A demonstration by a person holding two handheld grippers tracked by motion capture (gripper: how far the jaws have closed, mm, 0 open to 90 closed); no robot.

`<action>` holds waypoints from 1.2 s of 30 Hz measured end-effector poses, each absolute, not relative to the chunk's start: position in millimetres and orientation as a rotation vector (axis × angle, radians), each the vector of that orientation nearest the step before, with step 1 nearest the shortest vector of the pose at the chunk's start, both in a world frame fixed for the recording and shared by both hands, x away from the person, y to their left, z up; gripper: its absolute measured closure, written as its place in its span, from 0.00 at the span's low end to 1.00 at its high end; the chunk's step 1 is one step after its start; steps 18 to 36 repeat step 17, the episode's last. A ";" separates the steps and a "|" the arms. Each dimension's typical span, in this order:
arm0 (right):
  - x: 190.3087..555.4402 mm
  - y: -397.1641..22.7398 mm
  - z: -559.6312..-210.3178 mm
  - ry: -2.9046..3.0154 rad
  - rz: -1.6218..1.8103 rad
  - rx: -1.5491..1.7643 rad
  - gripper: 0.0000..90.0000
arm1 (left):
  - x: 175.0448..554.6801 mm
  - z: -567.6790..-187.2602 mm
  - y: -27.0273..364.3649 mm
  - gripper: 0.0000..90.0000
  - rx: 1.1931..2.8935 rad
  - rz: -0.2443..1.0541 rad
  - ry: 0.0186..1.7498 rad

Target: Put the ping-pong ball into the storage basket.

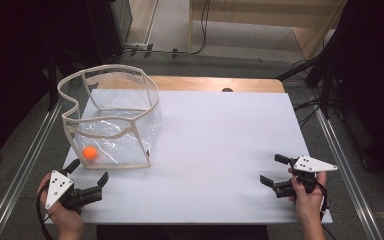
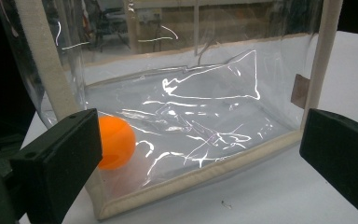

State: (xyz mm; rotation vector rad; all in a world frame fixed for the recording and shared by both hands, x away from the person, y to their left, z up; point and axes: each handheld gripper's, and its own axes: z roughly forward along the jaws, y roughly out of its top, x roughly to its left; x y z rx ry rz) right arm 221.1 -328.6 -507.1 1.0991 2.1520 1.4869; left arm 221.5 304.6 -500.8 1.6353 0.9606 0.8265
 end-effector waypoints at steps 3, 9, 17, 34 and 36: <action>217.9 -332.1 -507.4 2.145 1.493 1.101 0.00 | 221.5 -500.8 304.6 0.00 1.636 0.827 0.960; 214.9 -338.4 -509.9 2.117 1.528 1.112 0.00 | 221.5 -500.8 304.7 0.00 1.634 0.825 0.961; 217.0 -339.2 -511.3 2.094 1.539 1.125 0.00 | 222.2 -500.9 304.7 0.00 1.632 0.821 0.962; 217.0 -339.2 -511.3 2.094 1.539 1.125 0.00 | 222.2 -500.9 304.7 0.00 1.632 0.821 0.962; 217.0 -339.2 -511.3 2.094 1.539 1.125 0.00 | 222.2 -500.9 304.7 0.00 1.632 0.821 0.962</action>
